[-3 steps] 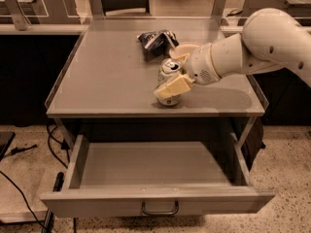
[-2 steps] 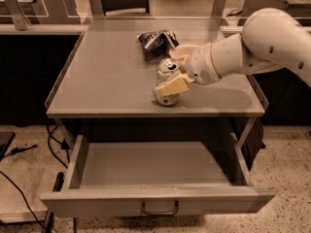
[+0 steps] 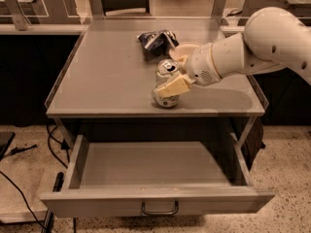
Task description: Place 7up can into top drawer
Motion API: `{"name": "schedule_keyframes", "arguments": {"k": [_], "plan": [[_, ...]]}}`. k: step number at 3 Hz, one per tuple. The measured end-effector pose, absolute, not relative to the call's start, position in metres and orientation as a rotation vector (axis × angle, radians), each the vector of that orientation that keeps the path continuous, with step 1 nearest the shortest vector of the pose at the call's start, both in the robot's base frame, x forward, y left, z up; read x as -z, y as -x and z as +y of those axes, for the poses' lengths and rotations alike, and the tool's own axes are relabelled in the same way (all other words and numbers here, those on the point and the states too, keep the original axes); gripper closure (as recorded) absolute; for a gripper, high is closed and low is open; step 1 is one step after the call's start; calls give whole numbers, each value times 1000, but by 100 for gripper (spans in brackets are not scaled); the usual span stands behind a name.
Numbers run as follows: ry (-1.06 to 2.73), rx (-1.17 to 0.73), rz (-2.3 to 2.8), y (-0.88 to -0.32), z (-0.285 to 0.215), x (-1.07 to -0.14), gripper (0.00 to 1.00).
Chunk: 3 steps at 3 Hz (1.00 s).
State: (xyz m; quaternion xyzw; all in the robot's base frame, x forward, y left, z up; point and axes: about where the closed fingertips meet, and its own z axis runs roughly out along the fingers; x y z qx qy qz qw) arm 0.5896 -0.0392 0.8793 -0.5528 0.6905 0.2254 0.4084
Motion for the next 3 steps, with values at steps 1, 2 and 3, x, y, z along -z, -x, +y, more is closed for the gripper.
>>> {"name": "schedule_keyframes", "arguments": {"k": [1, 2, 3], "plan": [[1397, -590, 1734, -572, -43, -890, 100], [1389, -616, 1746, -547, -47, -902, 100], [1350, -674, 1790, -511, -50, -909, 100]]}}
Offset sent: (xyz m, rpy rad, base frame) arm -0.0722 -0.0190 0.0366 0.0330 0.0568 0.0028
